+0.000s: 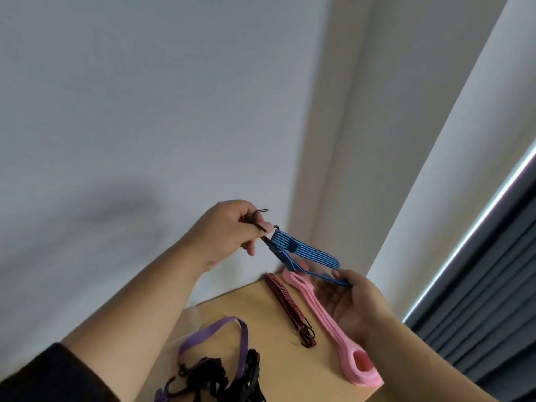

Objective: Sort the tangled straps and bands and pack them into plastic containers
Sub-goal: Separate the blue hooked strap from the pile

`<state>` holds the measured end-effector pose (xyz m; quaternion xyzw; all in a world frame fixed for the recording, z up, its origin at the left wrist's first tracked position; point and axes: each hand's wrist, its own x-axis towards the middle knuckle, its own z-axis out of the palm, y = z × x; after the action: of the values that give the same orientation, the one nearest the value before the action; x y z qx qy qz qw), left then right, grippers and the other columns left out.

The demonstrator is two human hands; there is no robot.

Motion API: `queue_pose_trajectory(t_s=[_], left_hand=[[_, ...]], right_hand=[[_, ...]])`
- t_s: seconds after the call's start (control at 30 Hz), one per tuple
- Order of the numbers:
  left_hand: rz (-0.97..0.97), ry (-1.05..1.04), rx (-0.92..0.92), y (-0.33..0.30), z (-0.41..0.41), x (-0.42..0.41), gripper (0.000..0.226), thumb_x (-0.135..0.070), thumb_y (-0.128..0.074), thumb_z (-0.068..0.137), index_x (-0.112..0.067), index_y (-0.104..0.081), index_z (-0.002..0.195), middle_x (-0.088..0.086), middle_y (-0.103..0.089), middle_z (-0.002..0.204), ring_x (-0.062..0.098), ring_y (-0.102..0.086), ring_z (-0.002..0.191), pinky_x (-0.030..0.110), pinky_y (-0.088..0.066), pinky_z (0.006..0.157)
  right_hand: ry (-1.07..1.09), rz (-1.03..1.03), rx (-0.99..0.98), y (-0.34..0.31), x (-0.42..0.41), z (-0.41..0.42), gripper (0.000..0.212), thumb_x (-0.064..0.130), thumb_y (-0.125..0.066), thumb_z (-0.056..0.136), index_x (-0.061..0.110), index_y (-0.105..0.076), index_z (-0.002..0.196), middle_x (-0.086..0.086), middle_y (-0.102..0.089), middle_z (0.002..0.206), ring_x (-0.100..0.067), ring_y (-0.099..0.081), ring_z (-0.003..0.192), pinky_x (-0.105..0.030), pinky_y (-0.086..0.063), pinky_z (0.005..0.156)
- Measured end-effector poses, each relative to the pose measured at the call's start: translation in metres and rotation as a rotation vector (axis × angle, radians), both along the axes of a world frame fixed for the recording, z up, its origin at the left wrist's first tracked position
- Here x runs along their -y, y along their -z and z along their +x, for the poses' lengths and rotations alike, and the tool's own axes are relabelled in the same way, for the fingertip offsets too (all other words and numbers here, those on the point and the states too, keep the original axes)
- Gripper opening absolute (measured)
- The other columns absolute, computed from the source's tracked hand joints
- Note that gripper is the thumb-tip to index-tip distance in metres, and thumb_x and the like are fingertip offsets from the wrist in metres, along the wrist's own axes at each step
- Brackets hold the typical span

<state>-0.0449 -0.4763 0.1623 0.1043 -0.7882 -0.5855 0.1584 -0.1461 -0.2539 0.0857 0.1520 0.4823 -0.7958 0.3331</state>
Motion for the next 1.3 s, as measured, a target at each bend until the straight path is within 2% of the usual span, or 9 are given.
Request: queue_pose_trajectory(t_s=[0.2, 0.33, 0.43, 0.53, 0.67, 0.77, 0.9, 1.07, 1.3], left_hand=[[-0.279, 0.169, 0.065, -0.082, -0.04, -0.045, 0.014, -0.016, -0.078, 0.08, -0.013, -0.067, 0.073, 0.007, -0.055, 0.066, 0.017, -0.041, 0.055, 0.029, -0.033, 0.058], [-0.318, 0.126, 0.036, -0.111, -0.059, -0.077, 0.019, -0.022, -0.074, 0.073, -0.022, -0.063, 0.057, -0.005, -0.051, 0.059, 0.014, -0.042, 0.062, 0.032, -0.035, 0.067], [-0.264, 0.137, -0.005, -0.12, -0.06, -0.093, 0.019, -0.025, -0.074, 0.077, -0.018, -0.063, 0.062, -0.003, -0.06, 0.062, 0.017, -0.05, 0.069, 0.031, -0.041, 0.07], [-0.196, 0.135, -0.026, -0.124, -0.059, -0.106, 0.031, -0.019, -0.066, 0.094, -0.012, -0.057, 0.065, 0.0, -0.057, 0.06, 0.022, -0.048, 0.072, 0.035, -0.04, 0.073], [-0.132, 0.065, -0.049, -0.128, -0.052, -0.115, 0.038, -0.021, -0.062, 0.096, -0.013, -0.052, 0.061, 0.004, -0.054, 0.06, 0.025, -0.048, 0.071, 0.027, -0.042, 0.065], [-0.053, -0.032, -0.067, -0.124, -0.047, -0.126, 0.037, -0.02, -0.061, 0.098, -0.012, -0.051, 0.063, 0.006, -0.053, 0.062, 0.026, -0.055, 0.069, 0.023, -0.045, 0.06], [0.163, -0.118, -0.117, -0.114, -0.047, -0.142, 0.033, -0.018, -0.061, 0.098, -0.011, -0.049, 0.068, 0.003, -0.05, 0.059, 0.022, -0.058, 0.055, 0.049, -0.056, 0.082], [0.417, -0.344, -0.215, -0.108, -0.049, -0.137, 0.029, -0.02, -0.059, 0.1, -0.015, -0.047, 0.074, 0.0, -0.042, 0.058, 0.017, -0.047, 0.053, 0.034, -0.055, 0.061], [0.581, -0.549, -0.211, -0.057, -0.031, -0.111, 0.016, -0.021, -0.058, 0.101, -0.013, -0.051, 0.088, -0.001, -0.043, 0.058, 0.016, -0.048, 0.055, 0.034, -0.054, 0.061]], right_hand=[[-0.54, 0.392, -0.05, 0.013, -0.027, 0.0, 0.076, 0.079, -0.042, 0.086, 0.006, -0.064, 0.077, -0.018, -0.065, 0.077, -0.026, -0.056, 0.055, -0.028, -0.046, 0.053], [-0.666, 0.656, -0.457, -0.01, -0.044, -0.005, 0.067, 0.073, -0.042, 0.09, 0.012, -0.06, 0.069, -0.003, -0.056, 0.061, -0.015, -0.045, 0.047, -0.024, -0.038, 0.051], [-0.474, 0.316, -0.849, -0.024, -0.048, -0.013, 0.046, 0.062, -0.051, 0.092, 0.018, -0.063, 0.09, 0.002, -0.065, 0.078, -0.016, -0.062, 0.076, -0.034, -0.051, 0.079], [-0.59, 0.106, -1.028, -0.039, -0.044, -0.027, 0.043, 0.069, -0.061, 0.082, 0.043, -0.061, 0.117, 0.013, -0.062, 0.122, -0.018, -0.057, 0.122, -0.049, -0.046, 0.108], [-0.644, 0.029, -1.281, -0.051, -0.025, -0.024, 0.048, 0.058, -0.06, 0.091, 0.017, -0.066, 0.116, 0.001, -0.065, 0.129, -0.024, -0.057, 0.126, -0.058, -0.038, 0.11], [-0.699, 0.008, -1.196, -0.053, -0.024, -0.014, 0.042, 0.061, -0.059, 0.088, 0.029, -0.069, 0.113, 0.008, -0.066, 0.125, -0.014, -0.057, 0.125, -0.049, -0.039, 0.112], [-0.705, 0.078, -1.188, -0.048, -0.036, -0.011, 0.026, 0.045, -0.055, 0.099, 0.024, -0.072, 0.102, 0.013, -0.07, 0.117, -0.004, -0.063, 0.112, -0.042, -0.045, 0.109], [-1.006, -0.314, -0.792, -0.033, -0.083, -0.011, 0.057, 0.051, -0.043, 0.096, 0.0, -0.068, 0.092, -0.013, -0.068, 0.079, -0.029, -0.061, 0.073, -0.033, -0.051, 0.075], [-1.168, -0.482, -0.49, 0.006, -0.131, -0.023, 0.048, 0.043, -0.06, 0.097, -0.003, -0.068, 0.085, -0.018, -0.056, 0.081, -0.027, -0.061, 0.064, -0.043, -0.053, 0.075]])
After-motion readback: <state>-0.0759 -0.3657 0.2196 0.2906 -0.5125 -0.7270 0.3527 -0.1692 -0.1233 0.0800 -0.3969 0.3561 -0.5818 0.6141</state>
